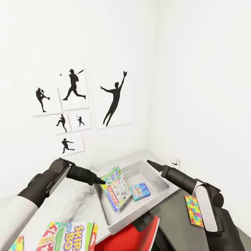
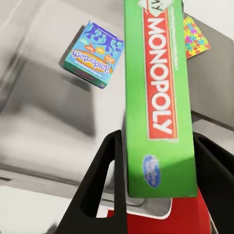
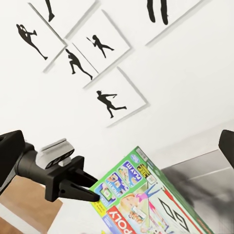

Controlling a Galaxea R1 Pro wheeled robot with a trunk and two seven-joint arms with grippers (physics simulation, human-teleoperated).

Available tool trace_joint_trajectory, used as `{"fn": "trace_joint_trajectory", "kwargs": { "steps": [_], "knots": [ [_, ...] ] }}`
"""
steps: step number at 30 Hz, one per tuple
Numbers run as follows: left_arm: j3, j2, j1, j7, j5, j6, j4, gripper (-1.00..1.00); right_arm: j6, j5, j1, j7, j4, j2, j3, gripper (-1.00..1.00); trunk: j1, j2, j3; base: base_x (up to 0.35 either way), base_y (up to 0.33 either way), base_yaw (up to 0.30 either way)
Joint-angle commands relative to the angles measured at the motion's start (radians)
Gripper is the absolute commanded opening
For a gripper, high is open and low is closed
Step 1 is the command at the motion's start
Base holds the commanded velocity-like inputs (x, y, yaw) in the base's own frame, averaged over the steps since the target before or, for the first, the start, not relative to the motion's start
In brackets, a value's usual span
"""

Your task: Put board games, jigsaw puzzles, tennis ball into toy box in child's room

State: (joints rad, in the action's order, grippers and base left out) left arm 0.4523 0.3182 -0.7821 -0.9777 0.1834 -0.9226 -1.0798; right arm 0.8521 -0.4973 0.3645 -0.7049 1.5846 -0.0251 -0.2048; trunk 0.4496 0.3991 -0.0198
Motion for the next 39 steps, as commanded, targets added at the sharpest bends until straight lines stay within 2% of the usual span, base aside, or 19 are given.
{"fn": "trace_joint_trajectory", "kwargs": {
  "steps": [1, 4, 8, 12, 25, 39],
  "knots": [
    [0.007, 0.001, -0.006, 0.001, 0.005, -0.005, 0.000, -1.00, 0.006, 0.000, 0.001, -0.004, 0.000, -0.001, -0.002, 1.00, 0.000, 0.001, 0.002, 0.000, 0.000, 0.000],
    [0.017, 0.001, -0.018, -0.007, 0.004, -0.005, 0.000, -1.00, 0.006, 0.000, 0.001, -0.004, 0.000, 0.000, -0.002, 1.00, 0.000, 0.001, 0.007, 0.000, 0.000, 0.000],
    [0.057, 0.001, -0.022, -0.013, 0.002, -0.005, 0.000, -1.00, 0.006, 0.000, 0.001, -0.004, 0.000, 0.000, -0.002, 1.00, 0.000, 0.001, 0.014, 0.000, 0.000, 0.000],
    [0.079, 0.000, -0.032, -0.015, -0.018, -0.005, 0.000, -1.00, 0.006, 0.000, 0.001, -0.004, 0.000, 0.000, -0.002, 1.00, 0.000, 0.001, 0.020, 0.000, 0.000, 0.000],
    [0.098, -0.008, -0.043, -0.016, -0.073, -0.005, 0.000, -1.00, 0.006, 0.000, 0.001, -0.007, 0.000, 0.000, 0.000, 1.00, 0.000, 0.001, 0.041, 0.000, 0.000, 0.000],
    [0.100, -0.015, -0.045, -0.016, -0.081, -0.007, 0.000, -1.00, 0.006, 0.000, 0.001, -0.011, 0.000, 0.000, -0.002, 1.00, 0.000, 0.001, 0.063, 0.000, 0.000, 0.000]
  ]
}}
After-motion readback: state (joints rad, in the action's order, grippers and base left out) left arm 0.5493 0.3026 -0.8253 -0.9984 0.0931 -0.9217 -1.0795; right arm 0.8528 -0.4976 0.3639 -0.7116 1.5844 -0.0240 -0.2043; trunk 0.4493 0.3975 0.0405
